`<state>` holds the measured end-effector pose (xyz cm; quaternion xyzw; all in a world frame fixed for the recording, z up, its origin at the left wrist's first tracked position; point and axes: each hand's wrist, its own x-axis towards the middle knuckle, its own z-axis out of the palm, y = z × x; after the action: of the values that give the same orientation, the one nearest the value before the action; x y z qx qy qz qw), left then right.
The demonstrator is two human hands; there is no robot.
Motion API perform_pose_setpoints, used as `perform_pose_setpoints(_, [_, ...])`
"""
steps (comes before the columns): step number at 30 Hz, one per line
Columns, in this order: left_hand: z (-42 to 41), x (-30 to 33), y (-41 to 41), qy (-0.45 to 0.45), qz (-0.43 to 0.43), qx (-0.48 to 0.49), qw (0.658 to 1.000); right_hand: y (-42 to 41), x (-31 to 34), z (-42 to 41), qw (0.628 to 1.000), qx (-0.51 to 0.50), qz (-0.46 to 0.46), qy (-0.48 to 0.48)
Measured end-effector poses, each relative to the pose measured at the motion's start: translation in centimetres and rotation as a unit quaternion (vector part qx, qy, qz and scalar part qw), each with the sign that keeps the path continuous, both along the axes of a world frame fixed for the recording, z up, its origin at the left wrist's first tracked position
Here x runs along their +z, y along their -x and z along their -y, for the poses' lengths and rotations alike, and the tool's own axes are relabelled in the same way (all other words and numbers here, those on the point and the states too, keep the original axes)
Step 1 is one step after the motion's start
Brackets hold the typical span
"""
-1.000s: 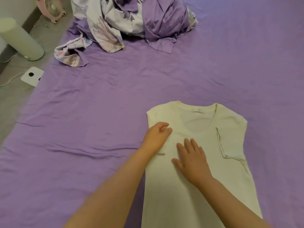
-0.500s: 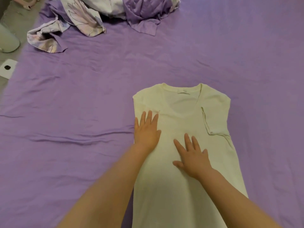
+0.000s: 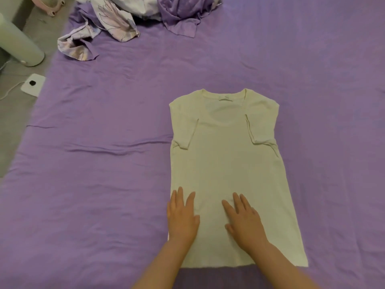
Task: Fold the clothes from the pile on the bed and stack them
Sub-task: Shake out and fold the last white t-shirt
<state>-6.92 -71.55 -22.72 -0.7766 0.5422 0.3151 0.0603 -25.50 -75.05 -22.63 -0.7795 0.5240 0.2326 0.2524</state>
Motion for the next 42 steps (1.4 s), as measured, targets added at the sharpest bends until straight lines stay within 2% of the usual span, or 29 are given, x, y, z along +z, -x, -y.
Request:
perform_pose_setpoints(3, [-3.2, 0.5, 0.8, -0.013, 0.011, 0.018, 1.0, 1.1, 0.5, -2.3, 1.0, 0.017, 0.01, -0.013])
perform_pose_setpoints(7, [-6.5, 1.5, 1.5, 0.001, 0.013, 0.168, 0.986, 2.4, 1.3, -4.3, 0.998, 0.03, 0.029, -0.038])
perform_pose_setpoints(9, [-7.6, 1.6, 1.7, 0.013, -0.025, 0.27, 0.962, 3.0, 1.6, -5.2, 0.998, 0.032, 0.039, -0.047])
perform_pose_setpoints(12, [-8.7, 1.6, 1.4, -0.003, -0.117, 0.415, 0.902, 3.5, 1.8, -6.3, 0.997, 0.04, 0.045, -0.053])
perform_pose_setpoints(13, [-9.0, 1.8, 1.2, -0.021, -0.133, 0.433, 0.891, 3.6, 1.9, -6.6, 0.996, 0.04, 0.047, -0.057])
perform_pose_setpoints(15, [-9.5, 2.1, 1.0, -0.04, -0.14, 0.428, 0.892, 3.7, 2.1, -7.0, 0.996, 0.042, 0.053, -0.063])
perform_pose_setpoints(17, [-9.5, 2.8, 0.8, -0.019, -0.164, 0.442, 0.882, 3.6, 2.3, -7.2, 0.995, 0.046, 0.064, -0.065])
perform_pose_setpoints(20, [-8.1, 4.5, 0.7, 0.04, -0.277, 0.527, 0.802, 3.2, 2.5, -7.5, 0.993, 0.06, 0.066, -0.079])
perform_pose_setpoints(23, [-4.8, 6.7, 0.3, 0.048, -0.374, 0.576, 0.725, 2.8, 2.7, -7.6, 0.994, 0.063, 0.059, -0.072])
perform_pose_setpoints(25, [-2.4, 7.9, -0.2, 0.05, -0.42, 0.587, 0.69, 2.5, 3.0, -7.1, 0.996, 0.026, 0.075, -0.039])
perform_pose_setpoints(27, [0.0, 8.7, -0.9, 0.057, -0.458, 0.593, 0.66, 2.3, 3.6, -5.6, 0.991, -0.054, 0.118, -0.014])
perform_pose_setpoints(30, [3.2, 9.4, -2.2, 0.055, -0.49, 0.611, 0.619, 2.2, 4.9, -2.3, 0.956, -0.21, 0.203, -0.039])
perform_pose_setpoints(33, [6.1, 9.2, -3.8, 0.049, -0.489, 0.624, 0.607, 2.4, 5.9, 1.6, 0.932, -0.278, 0.233, -0.021])
perform_pose_setpoints(37, [9.7, 8.7, -5.8, 0.059, -0.473, 0.636, 0.607, 2.5, 6.1, 6.4, 0.919, -0.324, 0.223, 0.018])
perform_pose_setpoints(42, [13.8, 8.2, -7.8, 0.075, -0.479, 0.663, 0.571, 2.6, 6.1, 11.5, 0.904, -0.375, 0.193, 0.071])
